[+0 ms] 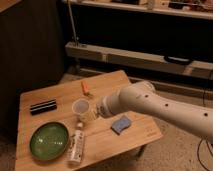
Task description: Stand the bottle upright
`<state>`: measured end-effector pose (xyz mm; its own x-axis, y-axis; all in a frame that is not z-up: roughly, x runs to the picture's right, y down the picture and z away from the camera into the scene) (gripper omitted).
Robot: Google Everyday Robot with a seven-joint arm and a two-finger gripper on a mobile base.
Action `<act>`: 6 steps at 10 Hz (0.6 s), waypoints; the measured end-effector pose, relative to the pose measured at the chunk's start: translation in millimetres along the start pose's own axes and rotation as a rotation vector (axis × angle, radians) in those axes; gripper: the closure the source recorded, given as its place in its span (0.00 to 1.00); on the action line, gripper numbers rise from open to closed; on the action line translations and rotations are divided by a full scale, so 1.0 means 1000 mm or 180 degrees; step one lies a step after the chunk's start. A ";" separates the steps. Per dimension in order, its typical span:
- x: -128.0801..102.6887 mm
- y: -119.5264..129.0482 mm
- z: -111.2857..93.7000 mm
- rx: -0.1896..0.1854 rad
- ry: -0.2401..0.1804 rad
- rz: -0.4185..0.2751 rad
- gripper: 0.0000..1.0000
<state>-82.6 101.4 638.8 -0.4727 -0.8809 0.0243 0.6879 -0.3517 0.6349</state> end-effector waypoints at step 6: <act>0.001 0.015 0.065 0.0069 -0.0508 0.0239 0.36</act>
<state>-108.9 115.6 699.0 -0.5030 -0.8424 0.1934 0.7134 -0.2783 0.6431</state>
